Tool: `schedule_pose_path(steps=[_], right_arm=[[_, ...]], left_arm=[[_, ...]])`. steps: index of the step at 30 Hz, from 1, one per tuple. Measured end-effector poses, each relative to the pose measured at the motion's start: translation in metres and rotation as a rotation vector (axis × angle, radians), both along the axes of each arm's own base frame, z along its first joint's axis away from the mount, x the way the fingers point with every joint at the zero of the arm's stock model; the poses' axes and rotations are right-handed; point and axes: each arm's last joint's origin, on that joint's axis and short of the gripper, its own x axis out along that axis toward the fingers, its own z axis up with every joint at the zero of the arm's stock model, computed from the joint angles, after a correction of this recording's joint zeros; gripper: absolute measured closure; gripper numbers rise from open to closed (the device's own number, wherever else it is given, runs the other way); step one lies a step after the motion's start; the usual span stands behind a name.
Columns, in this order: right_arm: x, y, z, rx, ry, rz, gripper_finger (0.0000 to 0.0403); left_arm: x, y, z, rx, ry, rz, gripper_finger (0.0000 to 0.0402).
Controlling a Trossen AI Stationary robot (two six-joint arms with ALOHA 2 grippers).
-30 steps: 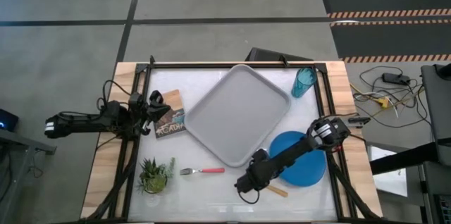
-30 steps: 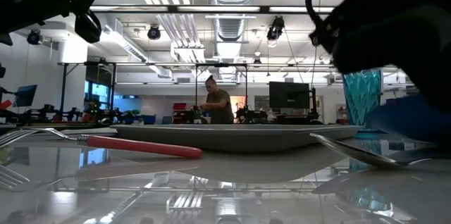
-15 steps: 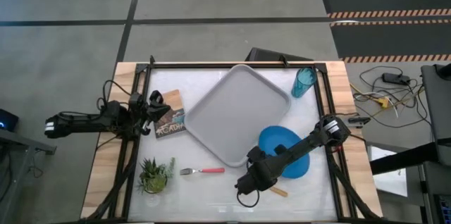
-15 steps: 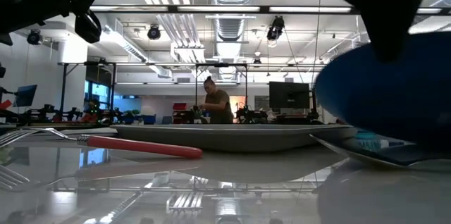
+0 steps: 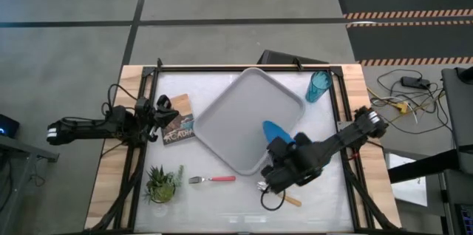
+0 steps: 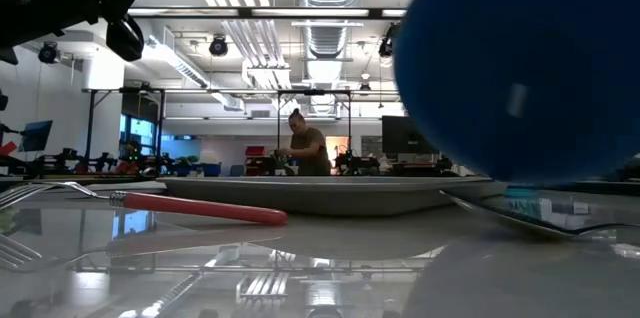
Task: Pick and place plate/cup/fork/spoon on tray
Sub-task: Put the blue plate on the gray serving tray
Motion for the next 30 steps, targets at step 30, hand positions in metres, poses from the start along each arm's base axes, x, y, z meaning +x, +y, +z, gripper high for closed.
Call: schedule_pose_path(steps=[30], right_arm=[[0.106, -0.091, -0.099, -0.496, 0.444, 0.487, 0.0394]], left_arm=[[0.0, 0.0, 0.0, 0.0, -0.001, 0.0, 0.0402]])
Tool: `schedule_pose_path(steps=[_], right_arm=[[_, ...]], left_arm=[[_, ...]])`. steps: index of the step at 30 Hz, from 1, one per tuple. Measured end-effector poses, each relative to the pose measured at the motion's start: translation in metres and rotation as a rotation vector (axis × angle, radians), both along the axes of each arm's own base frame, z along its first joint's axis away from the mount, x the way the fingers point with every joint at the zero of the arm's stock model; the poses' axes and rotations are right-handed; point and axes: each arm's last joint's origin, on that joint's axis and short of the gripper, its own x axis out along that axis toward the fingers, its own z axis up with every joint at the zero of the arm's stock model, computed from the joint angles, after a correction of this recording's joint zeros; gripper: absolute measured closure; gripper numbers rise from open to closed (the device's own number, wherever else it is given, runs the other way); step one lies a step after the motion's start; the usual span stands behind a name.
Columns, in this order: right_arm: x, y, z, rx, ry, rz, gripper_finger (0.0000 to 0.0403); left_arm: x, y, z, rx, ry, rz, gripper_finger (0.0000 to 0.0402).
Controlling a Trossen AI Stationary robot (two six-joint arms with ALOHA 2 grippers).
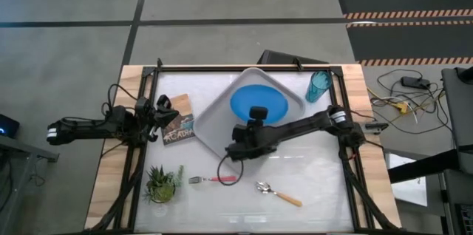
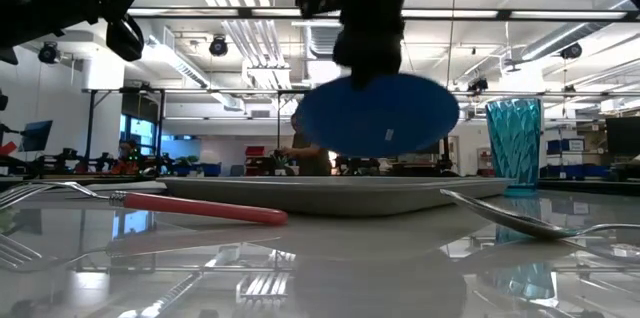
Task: Pick and place plate/cup/fork/spoon on tray
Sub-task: Put the blue plate on the gray serving tray
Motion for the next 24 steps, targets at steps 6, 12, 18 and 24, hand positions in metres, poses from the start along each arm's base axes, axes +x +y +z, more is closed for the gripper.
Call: schedule_pose_path(steps=[6, 12, 18, 24], right_arm=[[0.015, -0.021, -0.019, 0.049, 0.031, 0.002, 0.0394], [0.022, -0.039, -0.031, 0.117, 0.046, -0.021, 0.0394], [0.024, -0.048, -0.033, 0.137, 0.017, -0.063, 0.0394], [0.023, -0.05, -0.037, 0.186, 0.029, -0.072, 0.0368]], left_arm=[[0.0, 0.0, 0.0, 0.0, 0.001, 0.0, 0.0402], [0.0, 0.0, 0.0, 0.0, 0.001, -0.001, 0.0402], [0.0, 0.0, 0.0, 0.0, 0.001, -0.001, 0.0402], [0.0, 0.0, 0.0, 0.0, 0.001, -0.001, 0.0402]])
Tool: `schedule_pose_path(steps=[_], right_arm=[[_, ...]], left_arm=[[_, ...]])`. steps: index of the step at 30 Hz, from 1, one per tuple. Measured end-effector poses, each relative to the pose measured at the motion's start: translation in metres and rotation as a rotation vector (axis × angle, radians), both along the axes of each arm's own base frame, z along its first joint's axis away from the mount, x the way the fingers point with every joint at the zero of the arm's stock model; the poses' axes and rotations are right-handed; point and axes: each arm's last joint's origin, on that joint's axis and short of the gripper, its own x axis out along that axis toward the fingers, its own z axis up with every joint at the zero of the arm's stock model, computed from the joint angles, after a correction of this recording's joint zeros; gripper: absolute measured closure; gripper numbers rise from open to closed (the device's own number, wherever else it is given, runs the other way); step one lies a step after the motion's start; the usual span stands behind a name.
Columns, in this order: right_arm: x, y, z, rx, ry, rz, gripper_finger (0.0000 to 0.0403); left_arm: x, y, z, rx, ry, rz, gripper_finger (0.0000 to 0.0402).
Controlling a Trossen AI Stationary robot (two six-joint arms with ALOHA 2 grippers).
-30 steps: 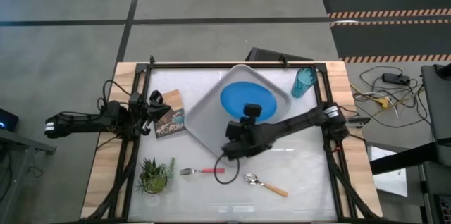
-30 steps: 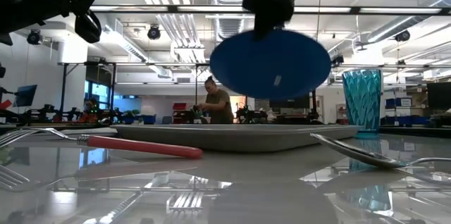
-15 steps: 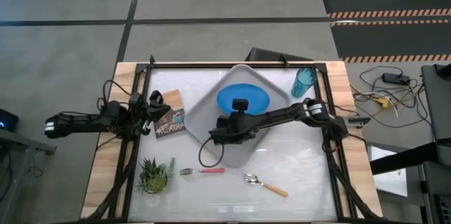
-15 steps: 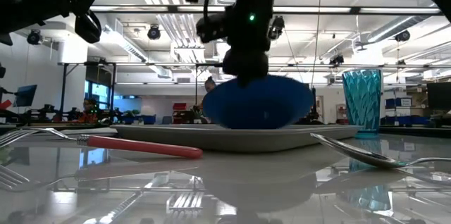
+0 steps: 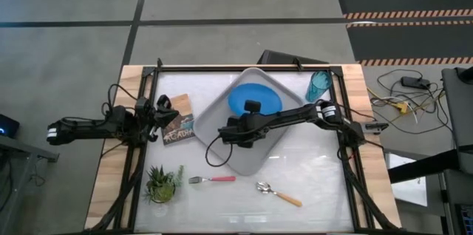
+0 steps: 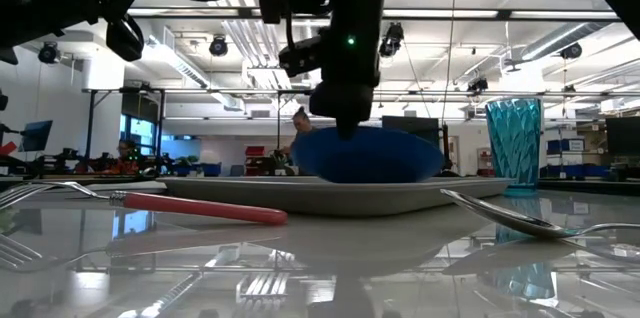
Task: Pick and place plate/cup/fork/spoon on tray
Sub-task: Put the blue plate on the gray serving tray, then put the orange spoon on the gray serving tray to the left of the blue plate
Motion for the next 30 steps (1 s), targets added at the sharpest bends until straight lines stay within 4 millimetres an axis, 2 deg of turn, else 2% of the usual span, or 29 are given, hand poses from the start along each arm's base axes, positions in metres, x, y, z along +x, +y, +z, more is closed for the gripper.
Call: schedule_pose_path(steps=[10, 15, 24, 30], right_arm=[[-0.007, 0.0, -0.014, 0.037, 0.032, -0.04, 0.0267], [-0.007, 0.0, -0.015, 0.079, 0.037, -0.046, 0.0237], [-0.008, 0.004, -0.013, 0.144, 0.022, -0.075, 0.022], [-0.013, 0.034, 0.001, 0.159, -0.032, -0.037, 0.0228]], left_arm=[[0.0, 0.0, 0.0, 0.0, 0.001, 0.0, 0.0402], [0.0, 0.0, 0.0, 0.0, 0.001, 0.0, 0.0402], [0.0, 0.0, 0.0, 0.0, 0.004, 0.0, 0.0402], [0.002, 0.0, -0.002, -0.002, 0.023, 0.0, 0.0402]])
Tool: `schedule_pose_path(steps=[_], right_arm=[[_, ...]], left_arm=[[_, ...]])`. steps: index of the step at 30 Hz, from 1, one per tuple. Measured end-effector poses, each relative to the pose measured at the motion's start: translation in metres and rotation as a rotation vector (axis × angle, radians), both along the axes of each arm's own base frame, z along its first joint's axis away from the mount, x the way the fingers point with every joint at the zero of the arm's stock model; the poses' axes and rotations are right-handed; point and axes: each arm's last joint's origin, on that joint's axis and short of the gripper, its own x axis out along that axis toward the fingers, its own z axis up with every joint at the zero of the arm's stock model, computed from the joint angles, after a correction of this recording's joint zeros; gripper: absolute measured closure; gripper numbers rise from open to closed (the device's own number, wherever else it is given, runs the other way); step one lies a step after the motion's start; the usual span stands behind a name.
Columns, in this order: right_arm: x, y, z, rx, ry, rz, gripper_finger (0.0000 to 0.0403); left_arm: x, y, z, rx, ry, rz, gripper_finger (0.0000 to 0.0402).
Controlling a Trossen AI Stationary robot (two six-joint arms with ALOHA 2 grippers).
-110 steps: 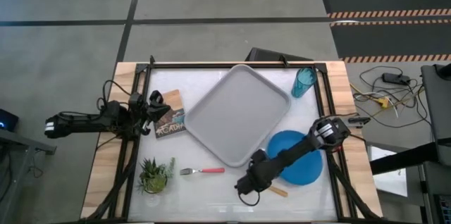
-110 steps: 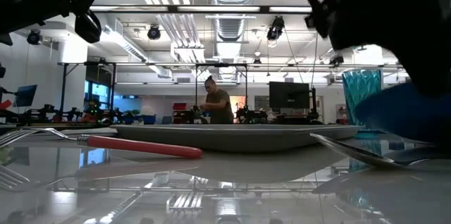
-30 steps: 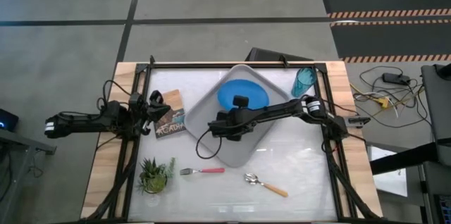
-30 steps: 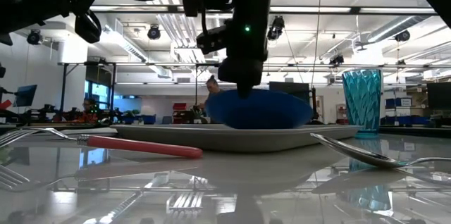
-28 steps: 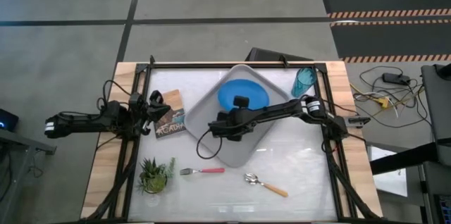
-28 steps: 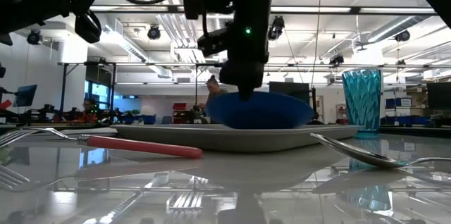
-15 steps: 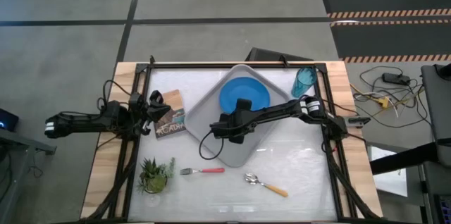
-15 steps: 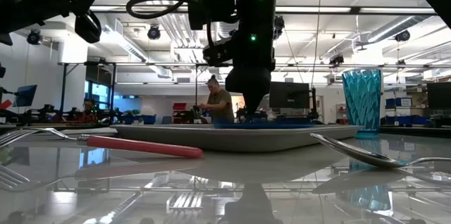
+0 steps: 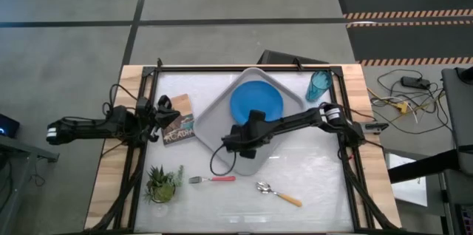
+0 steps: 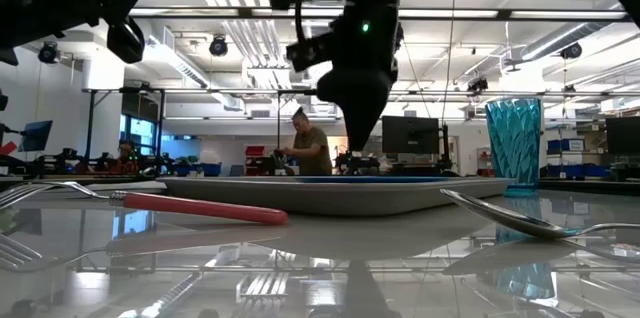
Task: Pick and place plate/cup/fork/spoon on tray
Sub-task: Put the orange spoon on the gray serving tray to the left of the blue plate
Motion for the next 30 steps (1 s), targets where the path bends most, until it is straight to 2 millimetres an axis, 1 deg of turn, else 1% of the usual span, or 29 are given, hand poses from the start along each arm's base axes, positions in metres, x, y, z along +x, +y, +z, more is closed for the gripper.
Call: schedule_pose_path(steps=[3, 7, 13, 19, 21, 24, 27, 30], right_arm=[[-0.003, 0.019, 0.007, 0.007, -0.037, 0.036, 0.0236], [-0.009, 0.052, 0.016, 0.019, -0.088, 0.113, 0.0245], [-0.023, 0.102, 0.021, 0.038, -0.132, 0.221, 0.0252], [-0.043, 0.139, 0.02, 0.056, -0.149, 0.242, 0.025], [-0.053, 0.147, 0.021, 0.047, -0.16, 0.245, 0.0251], [-0.071, 0.153, 0.024, -0.002, -0.205, 0.215, 0.025], [-0.091, 0.154, 0.024, -0.02, -0.242, 0.182, 0.0252], [-0.108, 0.153, 0.024, 0.019, -0.324, 0.157, 0.0255]], left_arm=[[0.001, 0.0, -0.001, -0.001, 0.009, 0.0, 0.0402], [0.002, 0.0, -0.002, -0.003, 0.019, 0.0, 0.0402], [0.002, 0.0, -0.001, -0.004, 0.016, -0.001, 0.0402], [0.002, 0.0, -0.001, -0.024, 0.015, -0.009, 0.0402], [0.002, 0.0, -0.001, -0.027, 0.015, -0.01, 0.0402], [0.002, 0.0, -0.001, -0.022, 0.016, -0.008, 0.0402], [0.002, 0.0, -0.001, -0.024, 0.016, -0.009, 0.0402], [0.002, 0.0, -0.001, -0.025, 0.013, -0.009, 0.0402]])
